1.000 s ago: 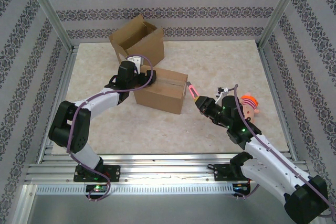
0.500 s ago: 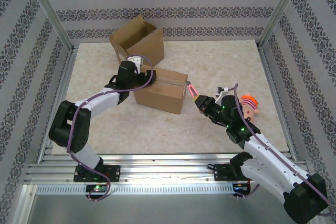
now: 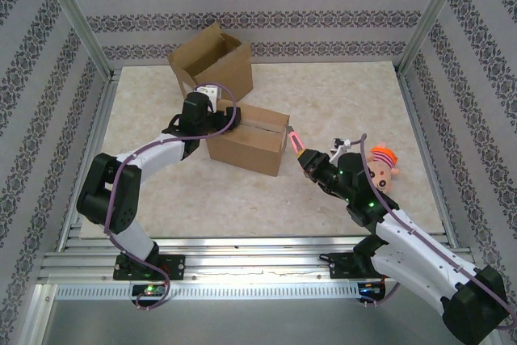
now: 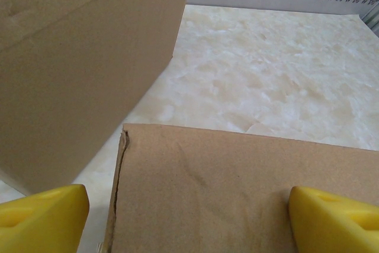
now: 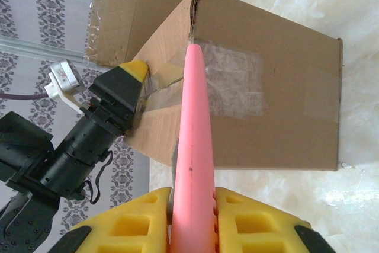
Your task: Unpack the express box
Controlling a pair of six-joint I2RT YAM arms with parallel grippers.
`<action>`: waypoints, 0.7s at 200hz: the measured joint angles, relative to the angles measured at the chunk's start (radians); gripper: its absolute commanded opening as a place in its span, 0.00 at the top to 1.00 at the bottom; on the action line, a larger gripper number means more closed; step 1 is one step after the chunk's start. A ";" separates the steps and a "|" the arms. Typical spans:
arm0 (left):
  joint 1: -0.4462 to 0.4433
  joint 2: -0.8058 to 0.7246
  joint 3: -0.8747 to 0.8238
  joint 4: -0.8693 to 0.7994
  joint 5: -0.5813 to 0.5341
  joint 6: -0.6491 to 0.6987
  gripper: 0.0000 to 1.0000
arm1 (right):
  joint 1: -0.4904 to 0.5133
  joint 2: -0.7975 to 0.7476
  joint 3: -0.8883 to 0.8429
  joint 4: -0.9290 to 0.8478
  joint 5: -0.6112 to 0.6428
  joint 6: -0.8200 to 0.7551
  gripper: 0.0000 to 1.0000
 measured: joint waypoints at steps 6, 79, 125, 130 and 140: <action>0.000 0.001 0.001 0.000 0.000 0.000 0.14 | 0.003 0.000 -0.002 0.002 0.006 0.003 1.00; 0.000 0.008 0.006 0.001 0.003 -0.003 0.14 | 0.057 -0.013 -0.017 0.014 0.058 0.034 1.00; 0.000 0.013 0.012 0.001 0.004 -0.003 0.14 | 0.087 -0.016 -0.028 0.024 0.075 0.051 1.00; 0.000 0.013 0.012 0.001 0.004 -0.003 0.14 | 0.087 -0.016 -0.029 0.024 0.075 0.053 1.00; 0.000 0.013 0.012 0.001 0.004 -0.003 0.14 | 0.087 -0.016 -0.031 0.026 0.075 0.054 1.00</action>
